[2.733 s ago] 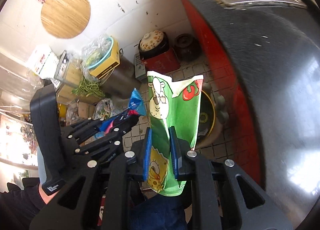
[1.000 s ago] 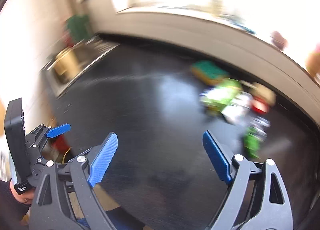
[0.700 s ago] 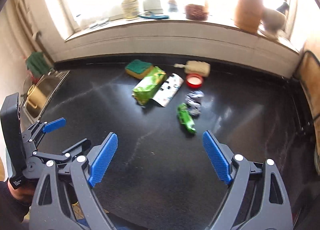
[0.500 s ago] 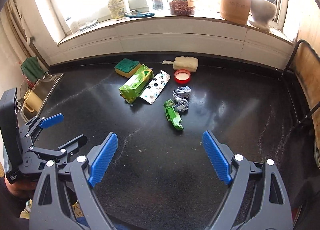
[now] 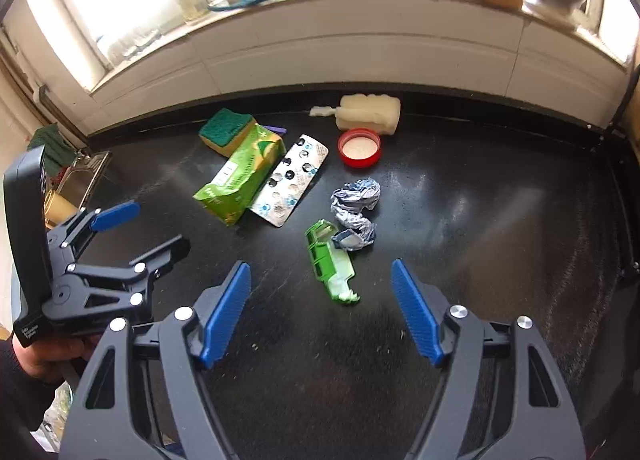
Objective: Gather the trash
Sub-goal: 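Swing both tools back over the countertop, then grasp the green drink carton with the left tool while the right tool grasps crumpled foil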
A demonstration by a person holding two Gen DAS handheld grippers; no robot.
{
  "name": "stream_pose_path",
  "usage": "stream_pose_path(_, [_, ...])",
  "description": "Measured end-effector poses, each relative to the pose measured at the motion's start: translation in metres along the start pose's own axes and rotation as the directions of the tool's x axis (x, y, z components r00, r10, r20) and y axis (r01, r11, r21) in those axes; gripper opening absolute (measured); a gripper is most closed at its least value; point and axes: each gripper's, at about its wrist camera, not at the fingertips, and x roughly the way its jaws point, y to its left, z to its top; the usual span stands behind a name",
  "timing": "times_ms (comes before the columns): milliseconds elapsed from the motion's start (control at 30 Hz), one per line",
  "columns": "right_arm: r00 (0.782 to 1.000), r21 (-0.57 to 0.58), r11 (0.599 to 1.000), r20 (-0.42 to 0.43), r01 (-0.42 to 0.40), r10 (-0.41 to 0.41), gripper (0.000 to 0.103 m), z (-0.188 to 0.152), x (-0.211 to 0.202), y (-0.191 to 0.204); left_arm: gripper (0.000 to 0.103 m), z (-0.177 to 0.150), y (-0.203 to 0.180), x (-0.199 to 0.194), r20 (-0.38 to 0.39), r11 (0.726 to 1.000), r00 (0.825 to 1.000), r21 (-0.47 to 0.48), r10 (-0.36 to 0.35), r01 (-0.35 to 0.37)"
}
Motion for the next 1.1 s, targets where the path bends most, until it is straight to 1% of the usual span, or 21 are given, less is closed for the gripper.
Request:
stream_pose_path(167, [0.998, 0.012, 1.000, -0.069, -0.010, 0.010, 0.067, 0.022, 0.048, -0.015, 0.093, 0.029, 0.005, 0.052, -0.047, 1.000, 0.999, 0.021, 0.002, -0.001])
stream_pose_path(200, [0.996, 0.012, 1.000, -0.085, -0.009, 0.010, 0.065, 0.026, 0.058, -0.017, 0.093, 0.035, 0.007, 0.061, -0.057, 1.000, 0.998, 0.020, -0.001, 0.002])
stream_pose_path(300, [0.992, 0.010, 1.000, -0.125, -0.014, 0.015, 0.063, 0.036, 0.083, -0.022, 0.092, 0.047, 0.012, 0.082, -0.076, 1.000, 0.997, 0.015, -0.017, 0.018])
stream_pose_path(367, [0.988, -0.002, 1.000, -0.152, -0.003, 0.003, 0.062, 0.040, 0.098, -0.024, 0.088, 0.051, 0.013, 0.092, -0.090, 1.000, 0.996, 0.014, -0.026, 0.027])
stream_pose_path(433, [0.986, 0.001, 1.000, -0.165, -0.011, 0.011, 0.058, 0.042, 0.106, -0.024, 0.078, 0.053, 0.013, 0.101, -0.106, 0.999, 0.994, 0.010, -0.037, 0.038])
stream_pose_path(467, [0.986, 0.001, 1.000, -0.167, -0.017, 0.017, 0.051, 0.042, 0.108, -0.024, 0.077, 0.054, 0.013, 0.104, -0.111, 0.999, 0.993, 0.008, -0.043, 0.044])
stream_pose_path(500, [0.986, -0.006, 1.000, -0.165, -0.015, 0.014, 0.042, 0.043, 0.109, -0.023, 0.073, 0.054, 0.013, 0.105, -0.108, 0.998, 0.992, 0.001, -0.060, 0.060])
stream_pose_path(533, [0.986, -0.013, 1.000, -0.169, -0.014, 0.011, 0.036, 0.043, 0.110, -0.023, 0.065, 0.055, 0.013, 0.104, -0.103, 0.997, 0.992, -0.009, -0.078, 0.077])
stream_pose_path(567, [0.985, -0.012, 1.000, -0.170, -0.016, 0.014, 0.030, 0.044, 0.110, -0.022, 0.061, 0.056, 0.013, 0.104, -0.102, 0.996, 0.991, -0.014, -0.088, 0.087])
stream_pose_path(600, [0.987, -0.010, 1.000, -0.162, -0.015, 0.013, 0.027, 0.043, 0.109, -0.022, 0.052, 0.057, 0.012, 0.103, -0.103, 0.996, 0.991, -0.017, -0.087, 0.086])
stream_pose_path(733, [0.993, -0.012, 1.000, -0.114, -0.022, 0.020, 0.026, 0.044, 0.095, -0.019, 0.051, 0.059, 0.014, 0.087, -0.085, 0.994, 0.991, -0.041, -0.107, 0.104])
stream_pose_path(833, [0.998, -0.014, 1.000, -0.062, -0.023, 0.022, 0.026, 0.045, 0.073, -0.015, 0.051, 0.059, 0.014, 0.064, -0.049, 0.995, 0.994, -0.042, -0.095, 0.093])
stream_pose_path(900, [0.999, -0.017, 0.999, -0.043, -0.027, 0.026, 0.026, 0.045, 0.062, -0.013, 0.051, 0.056, 0.014, 0.044, -0.026, 0.996, 0.997, -0.049, -0.079, 0.078])
stream_pose_path(967, [0.999, -0.025, 0.999, -0.023, -0.032, 0.031, 0.026, 0.043, 0.048, -0.010, 0.051, 0.050, 0.014, 0.027, -0.018, 0.997, 0.998, -0.056, -0.063, 0.062])
stream_pose_path(1100, [0.999, -0.046, 0.998, -0.002, -0.047, 0.047, 0.026, 0.029, 0.023, 0.000, 0.051, 0.024, 0.013, -0.013, -0.002, 0.996, 1.000, -0.080, -0.026, 0.026])
